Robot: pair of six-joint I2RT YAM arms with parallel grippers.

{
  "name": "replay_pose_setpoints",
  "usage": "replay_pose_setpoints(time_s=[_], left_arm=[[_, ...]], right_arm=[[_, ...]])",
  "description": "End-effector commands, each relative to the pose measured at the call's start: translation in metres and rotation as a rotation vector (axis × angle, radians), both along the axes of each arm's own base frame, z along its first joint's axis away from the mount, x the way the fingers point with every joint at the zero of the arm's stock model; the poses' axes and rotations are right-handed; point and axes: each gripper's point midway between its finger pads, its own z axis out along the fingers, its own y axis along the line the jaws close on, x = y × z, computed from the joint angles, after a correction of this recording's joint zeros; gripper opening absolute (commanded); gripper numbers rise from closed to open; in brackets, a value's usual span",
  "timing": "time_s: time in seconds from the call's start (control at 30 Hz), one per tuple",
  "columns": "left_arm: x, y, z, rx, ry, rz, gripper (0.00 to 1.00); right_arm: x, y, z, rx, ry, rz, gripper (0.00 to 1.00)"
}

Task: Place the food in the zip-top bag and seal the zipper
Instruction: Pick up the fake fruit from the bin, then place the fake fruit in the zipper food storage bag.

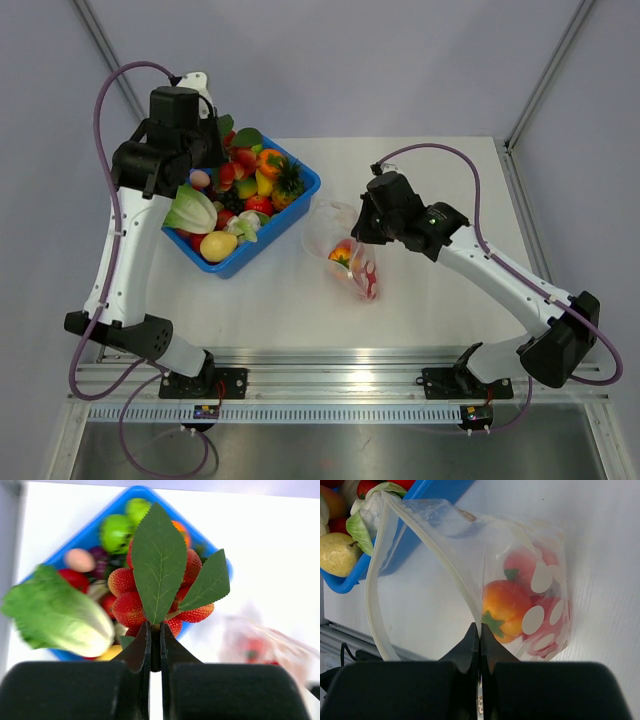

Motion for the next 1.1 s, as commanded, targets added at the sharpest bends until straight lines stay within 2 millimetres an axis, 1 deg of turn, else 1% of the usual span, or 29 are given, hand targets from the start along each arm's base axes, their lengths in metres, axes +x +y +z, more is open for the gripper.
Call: replay_pose_setpoints(time_s=[0.0, 0.03, 0.07, 0.1, 0.13, 0.17, 0.23, 0.27, 0.3, 0.43, 0.47, 0.5, 0.63, 0.67, 0.8, 0.83, 0.9, 0.93, 0.97, 1.0, 1.03, 1.07], left_arm=[[-0.033, -0.048, 0.034, -0.195, -0.036, -0.254, 0.0], [-0.04, -0.054, 0.035, -0.222, -0.031, -0.288, 0.0], [-0.048, -0.067, 0.035, -0.272, -0.007, -0.352, 0.0], [-0.055, -0.072, 0.034, -0.295, 0.011, -0.379, 0.0], [-0.061, -0.078, 0.029, -0.319, 0.04, -0.41, 0.0], [-0.073, -0.09, 0.03, -0.371, 0.068, -0.483, 0.0], [-0.086, -0.104, 0.032, -0.427, 0.079, -0.563, 0.0], [-0.099, -0.112, 0.032, -0.475, 0.103, -0.619, 0.0], [-0.102, -0.116, 0.034, -0.495, 0.092, -0.648, 0.0], [-0.109, -0.13, 0.034, -0.565, 0.123, -0.732, 0.0], [-0.116, -0.138, 0.037, -0.63, 0.156, -0.774, 0.0], [-0.115, -0.145, 0.036, -0.65, 0.151, -0.801, 0.0], [-0.116, -0.16, 0.024, -0.676, 0.187, -0.814, 0.0], [-0.111, -0.161, 0.02, -0.663, 0.186, -0.791, 0.0], [-0.105, -0.169, 0.0, -0.646, 0.238, -0.762, 0.0], [-0.102, -0.17, -0.011, -0.646, 0.263, -0.74, 0.0], [-0.098, -0.177, -0.021, -0.648, 0.284, -0.733, 0.0], [-0.096, -0.18, -0.03, -0.649, 0.309, -0.724, 0.0], [-0.092, -0.182, -0.044, -0.639, 0.34, -0.696, 0.0], [-0.091, -0.184, -0.052, -0.624, 0.357, -0.683, 0.0], [-0.086, -0.185, -0.064, -0.606, 0.377, -0.654, 0.0], [-0.084, -0.187, -0.068, -0.603, 0.385, -0.649, 0.0]], right_arm=[[0.012, 0.007, 0.027, 0.047, -0.069, -0.009, 0.0], [0.013, 0.008, 0.027, 0.048, -0.068, -0.01, 0.0], [0.013, 0.008, 0.028, 0.047, -0.072, -0.009, 0.0], [0.014, 0.008, 0.029, 0.048, -0.074, -0.01, 0.0], [0.014, 0.008, 0.028, 0.047, -0.072, -0.009, 0.0], [0.014, 0.008, 0.028, 0.047, -0.073, -0.01, 0.0], [0.014, 0.009, 0.029, 0.048, -0.074, -0.011, 0.0], [0.015, 0.009, 0.03, 0.05, -0.075, -0.011, 0.0], [0.015, 0.009, 0.029, 0.051, -0.072, -0.012, 0.0], [0.014, 0.011, 0.029, 0.059, -0.067, -0.007, 0.0], [0.014, 0.01, 0.03, 0.061, -0.07, -0.007, 0.0], [0.014, 0.01, 0.029, 0.06, -0.069, -0.011, 0.0], [0.011, 0.006, 0.031, 0.062, -0.073, -0.019, 0.0], [0.011, 0.006, 0.03, 0.063, -0.073, -0.02, 0.0], [0.01, 0.005, 0.033, 0.068, -0.077, -0.023, 0.0], [0.009, 0.005, 0.033, 0.07, -0.078, -0.02, 0.0], [0.009, 0.006, 0.035, 0.079, -0.08, -0.018, 0.0], [0.009, 0.006, 0.036, 0.083, -0.083, -0.017, 0.0], [0.008, 0.007, 0.038, 0.089, -0.084, -0.014, 0.0], [0.008, 0.007, 0.039, 0.091, -0.084, -0.013, 0.0], [0.008, 0.007, 0.04, 0.094, -0.087, -0.013, 0.0], [0.008, 0.007, 0.041, 0.096, -0.088, -0.014, 0.0]])
